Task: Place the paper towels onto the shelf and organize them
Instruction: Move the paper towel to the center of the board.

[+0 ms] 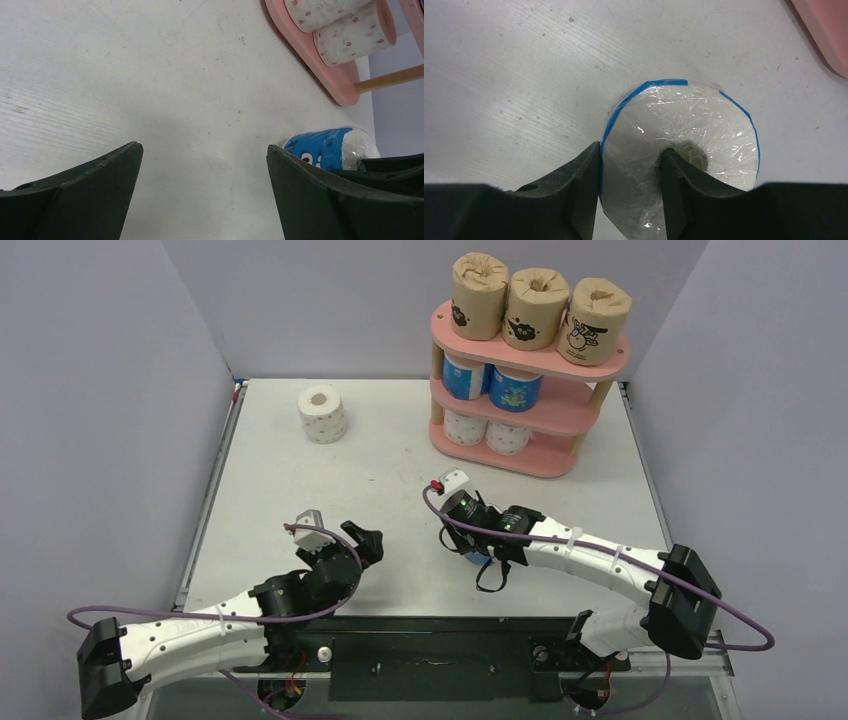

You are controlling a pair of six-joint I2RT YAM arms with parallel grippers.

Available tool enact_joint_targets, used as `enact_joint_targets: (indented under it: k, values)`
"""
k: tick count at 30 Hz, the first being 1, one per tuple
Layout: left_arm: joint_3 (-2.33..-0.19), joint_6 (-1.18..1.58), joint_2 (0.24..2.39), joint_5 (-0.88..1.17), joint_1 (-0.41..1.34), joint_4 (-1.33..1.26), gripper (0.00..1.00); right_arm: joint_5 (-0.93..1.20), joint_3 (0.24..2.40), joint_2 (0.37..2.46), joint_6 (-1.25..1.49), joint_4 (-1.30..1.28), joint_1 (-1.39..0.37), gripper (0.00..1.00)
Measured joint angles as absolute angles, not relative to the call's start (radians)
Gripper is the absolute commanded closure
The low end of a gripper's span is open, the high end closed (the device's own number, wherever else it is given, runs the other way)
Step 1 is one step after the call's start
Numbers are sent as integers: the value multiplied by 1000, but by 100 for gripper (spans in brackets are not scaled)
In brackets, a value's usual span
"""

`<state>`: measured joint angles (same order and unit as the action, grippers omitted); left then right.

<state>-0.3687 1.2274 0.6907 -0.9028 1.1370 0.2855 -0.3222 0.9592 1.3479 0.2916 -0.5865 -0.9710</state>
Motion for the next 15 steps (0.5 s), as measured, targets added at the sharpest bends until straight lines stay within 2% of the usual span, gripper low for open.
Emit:
enact_joint_targets:
  k: [3, 10, 15]
  values:
    - [-369, 1228, 702, -900, 1137, 286, 6, -313, 959, 1353, 293, -584, -971, 54]
    - [-369, 1232, 720, -889, 1137, 286, 6, -305, 957, 1351, 305, -575, -971, 30]
    - [-369, 1237, 717, -885, 1137, 286, 5, -308, 951, 1301, 328, -582, -971, 27]
